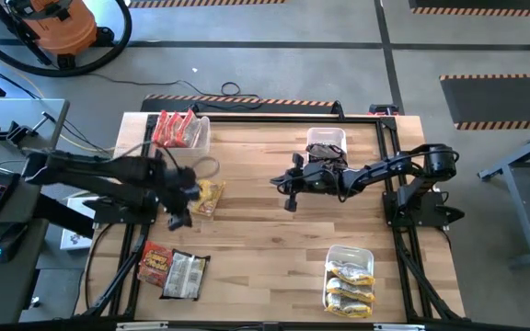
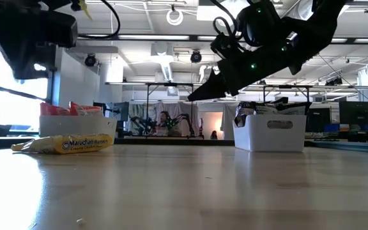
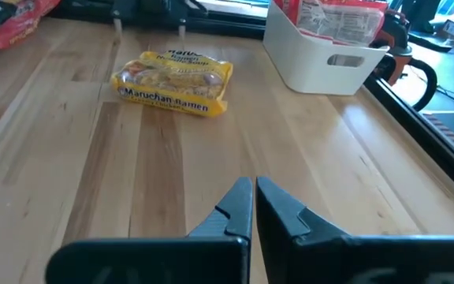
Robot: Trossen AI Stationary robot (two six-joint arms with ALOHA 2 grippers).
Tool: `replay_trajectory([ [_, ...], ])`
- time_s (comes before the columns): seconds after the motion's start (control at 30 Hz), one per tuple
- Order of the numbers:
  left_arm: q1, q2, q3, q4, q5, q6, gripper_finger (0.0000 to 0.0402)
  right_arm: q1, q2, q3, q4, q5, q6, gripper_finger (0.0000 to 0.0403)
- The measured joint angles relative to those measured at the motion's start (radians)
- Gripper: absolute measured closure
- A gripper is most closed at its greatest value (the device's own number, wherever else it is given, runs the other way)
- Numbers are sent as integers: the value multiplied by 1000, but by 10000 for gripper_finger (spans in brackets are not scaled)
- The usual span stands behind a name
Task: Sort Maruchan noodles
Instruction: Put the black noodle pack into the top right white bin
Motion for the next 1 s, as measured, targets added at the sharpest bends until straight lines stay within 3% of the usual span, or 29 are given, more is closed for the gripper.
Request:
replay_trajectory([
  [0.23,-200,156,0,44,0,-148,231,0,0,0,-34,0,-2,403],
  [0.43,-318,290,0,264,16,-249,190,0,0,0,-58,0,-6,403],
  [0.87,-447,510,0,410,5,-287,184,0,0,0,-65,0,-6,403],
  [1.0,-460,549,0,488,8,-246,199,0,0,0,-65,0,-6,403],
])
